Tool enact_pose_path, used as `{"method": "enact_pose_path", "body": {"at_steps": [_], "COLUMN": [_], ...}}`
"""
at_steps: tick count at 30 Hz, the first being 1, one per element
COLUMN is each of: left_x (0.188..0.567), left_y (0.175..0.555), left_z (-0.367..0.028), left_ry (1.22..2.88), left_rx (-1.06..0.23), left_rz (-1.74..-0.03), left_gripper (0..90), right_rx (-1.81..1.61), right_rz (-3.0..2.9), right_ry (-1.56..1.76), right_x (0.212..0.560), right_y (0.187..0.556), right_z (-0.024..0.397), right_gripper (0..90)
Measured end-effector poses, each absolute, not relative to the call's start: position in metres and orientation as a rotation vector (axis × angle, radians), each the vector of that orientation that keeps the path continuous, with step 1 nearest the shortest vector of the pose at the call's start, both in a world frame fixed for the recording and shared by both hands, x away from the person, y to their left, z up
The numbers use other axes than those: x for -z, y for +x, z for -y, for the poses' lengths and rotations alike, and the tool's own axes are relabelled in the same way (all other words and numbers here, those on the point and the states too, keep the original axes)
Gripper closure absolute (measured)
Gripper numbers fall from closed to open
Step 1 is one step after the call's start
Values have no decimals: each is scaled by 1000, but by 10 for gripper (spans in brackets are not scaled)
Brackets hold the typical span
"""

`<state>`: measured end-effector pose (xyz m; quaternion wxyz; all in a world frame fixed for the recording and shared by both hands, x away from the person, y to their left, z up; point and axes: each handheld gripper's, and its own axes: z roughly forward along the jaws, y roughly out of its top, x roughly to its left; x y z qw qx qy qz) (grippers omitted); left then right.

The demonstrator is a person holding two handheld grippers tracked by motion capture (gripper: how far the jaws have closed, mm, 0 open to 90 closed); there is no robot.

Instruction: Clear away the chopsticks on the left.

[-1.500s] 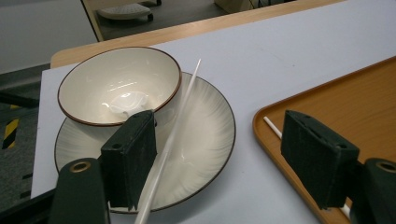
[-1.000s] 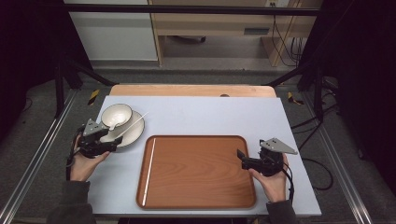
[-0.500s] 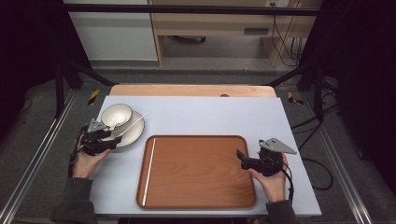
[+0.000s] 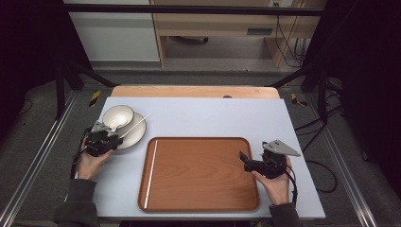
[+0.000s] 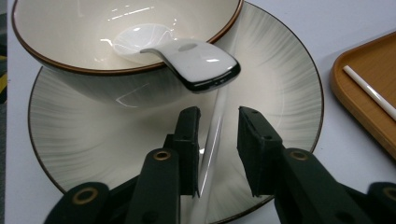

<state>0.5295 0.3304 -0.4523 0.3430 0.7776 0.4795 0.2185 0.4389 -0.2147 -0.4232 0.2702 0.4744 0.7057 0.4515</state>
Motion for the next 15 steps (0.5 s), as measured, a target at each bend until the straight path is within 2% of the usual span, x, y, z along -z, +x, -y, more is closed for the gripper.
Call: {"method": "enact_pose_path", "body": {"at_steps": [15], "left_x": [452], "left_y": [527], "left_z": [-326], "left_ry": [2037], "left_rx": [-544], "left_rz": [-1239], "left_gripper": [832], "right_rx": [-1219], "right_rz": [-1904], "right_ry": [1288], "right_x": [424], "right_y": [439], "right_z": [215], "right_gripper": [74]}}
